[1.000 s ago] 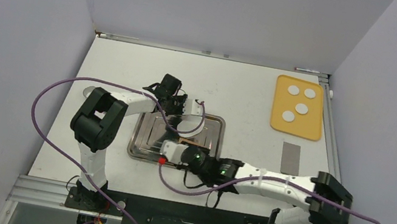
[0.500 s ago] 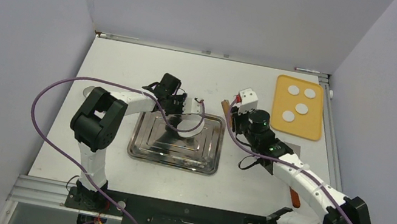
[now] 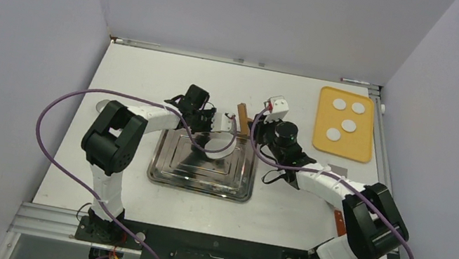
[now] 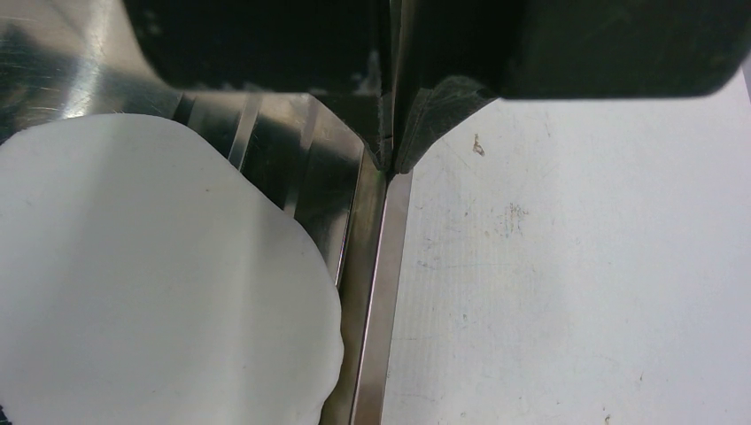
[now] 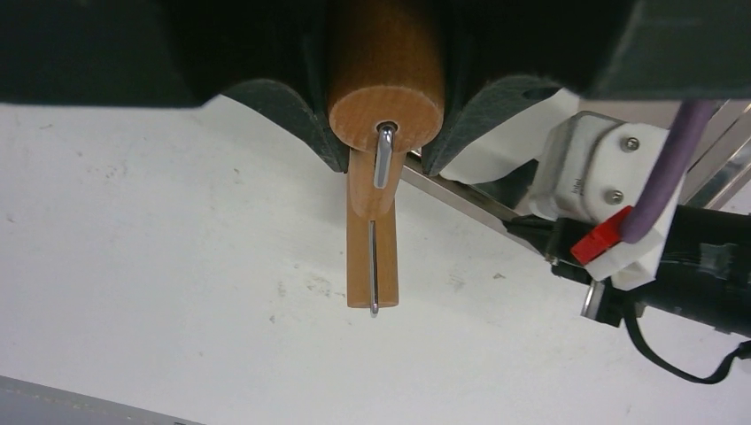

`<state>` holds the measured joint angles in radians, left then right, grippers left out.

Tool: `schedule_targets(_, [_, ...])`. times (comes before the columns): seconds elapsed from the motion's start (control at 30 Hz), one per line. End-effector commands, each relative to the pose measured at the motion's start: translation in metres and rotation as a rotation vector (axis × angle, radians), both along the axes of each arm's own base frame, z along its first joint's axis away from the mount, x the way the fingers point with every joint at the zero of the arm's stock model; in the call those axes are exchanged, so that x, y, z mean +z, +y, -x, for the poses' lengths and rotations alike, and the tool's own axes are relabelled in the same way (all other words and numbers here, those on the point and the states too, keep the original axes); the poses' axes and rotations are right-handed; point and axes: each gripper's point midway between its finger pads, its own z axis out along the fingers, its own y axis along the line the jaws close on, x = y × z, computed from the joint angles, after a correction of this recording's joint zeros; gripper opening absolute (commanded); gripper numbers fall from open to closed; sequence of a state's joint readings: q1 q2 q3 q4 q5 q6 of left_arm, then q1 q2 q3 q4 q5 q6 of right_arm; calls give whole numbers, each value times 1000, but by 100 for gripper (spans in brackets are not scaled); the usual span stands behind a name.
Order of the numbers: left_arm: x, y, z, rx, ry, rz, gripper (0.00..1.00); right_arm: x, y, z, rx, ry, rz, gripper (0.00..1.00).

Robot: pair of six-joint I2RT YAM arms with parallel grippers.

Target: Roll out the dumpling wrappers from the dough

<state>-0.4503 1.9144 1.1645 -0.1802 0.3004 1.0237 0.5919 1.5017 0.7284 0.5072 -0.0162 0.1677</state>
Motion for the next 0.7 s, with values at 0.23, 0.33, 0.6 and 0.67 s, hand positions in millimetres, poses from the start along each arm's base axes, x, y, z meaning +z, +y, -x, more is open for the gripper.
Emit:
schedule_targets(0.23, [-48,22,49,35,241,-91,0,24,48,7,108,-93,-96,8])
schedule_targets(0.33, [-48,22,48,35,240,-91,0,20,53,13,137,-69,-109,8])
schedule_targets(0.6, [-48,22,48,35,242,-92,0,3,61,39,195,73,-107,8])
schedule_targets(0.67, [-48,22,48,36,243,-91,0,2,61,47,211,108,-119,8])
